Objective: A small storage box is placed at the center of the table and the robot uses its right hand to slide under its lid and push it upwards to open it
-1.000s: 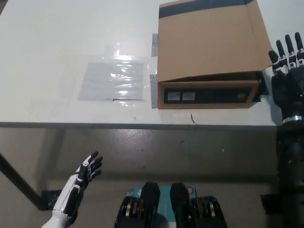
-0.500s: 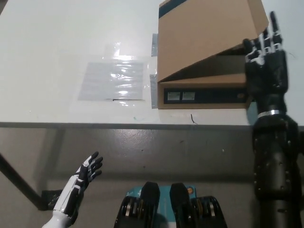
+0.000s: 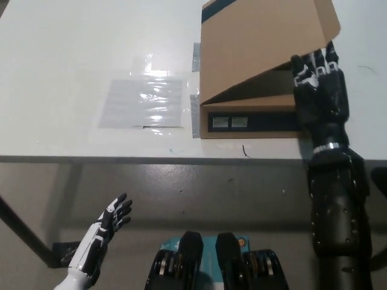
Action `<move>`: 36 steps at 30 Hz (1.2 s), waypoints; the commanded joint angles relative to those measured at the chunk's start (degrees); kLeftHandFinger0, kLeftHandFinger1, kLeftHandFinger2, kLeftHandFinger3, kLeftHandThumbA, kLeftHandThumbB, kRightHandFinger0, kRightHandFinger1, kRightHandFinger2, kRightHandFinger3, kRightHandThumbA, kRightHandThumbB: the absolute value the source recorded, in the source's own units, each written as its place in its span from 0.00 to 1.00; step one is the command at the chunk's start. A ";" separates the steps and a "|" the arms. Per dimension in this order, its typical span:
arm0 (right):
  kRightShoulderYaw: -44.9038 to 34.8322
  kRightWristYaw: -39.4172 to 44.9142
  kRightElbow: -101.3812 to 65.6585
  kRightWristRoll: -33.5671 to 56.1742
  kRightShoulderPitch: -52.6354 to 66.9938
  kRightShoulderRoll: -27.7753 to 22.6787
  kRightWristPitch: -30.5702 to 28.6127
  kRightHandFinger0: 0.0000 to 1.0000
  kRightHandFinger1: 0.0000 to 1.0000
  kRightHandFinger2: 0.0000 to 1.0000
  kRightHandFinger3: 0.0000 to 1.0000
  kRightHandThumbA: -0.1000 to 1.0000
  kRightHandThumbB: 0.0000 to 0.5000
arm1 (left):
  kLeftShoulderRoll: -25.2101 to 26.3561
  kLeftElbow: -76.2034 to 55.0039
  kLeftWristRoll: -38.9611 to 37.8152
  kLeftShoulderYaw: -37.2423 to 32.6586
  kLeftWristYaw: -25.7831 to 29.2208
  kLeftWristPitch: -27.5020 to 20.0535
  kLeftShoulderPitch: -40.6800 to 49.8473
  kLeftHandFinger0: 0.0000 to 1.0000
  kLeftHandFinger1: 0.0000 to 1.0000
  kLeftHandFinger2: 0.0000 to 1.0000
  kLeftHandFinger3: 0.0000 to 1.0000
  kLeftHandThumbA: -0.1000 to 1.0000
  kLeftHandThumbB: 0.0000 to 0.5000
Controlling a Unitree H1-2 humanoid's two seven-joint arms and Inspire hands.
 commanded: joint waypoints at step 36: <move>18.08 3.50 39.35 -23.28 -19.86 5.36 -11.09 1.00 1.00 1.00 1.00 1.00 0.64 | 2.29 -1.14 1.04 -0.91 -1.10 -2.31 -2.37 1.00 1.00 1.00 1.00 1.00 0.62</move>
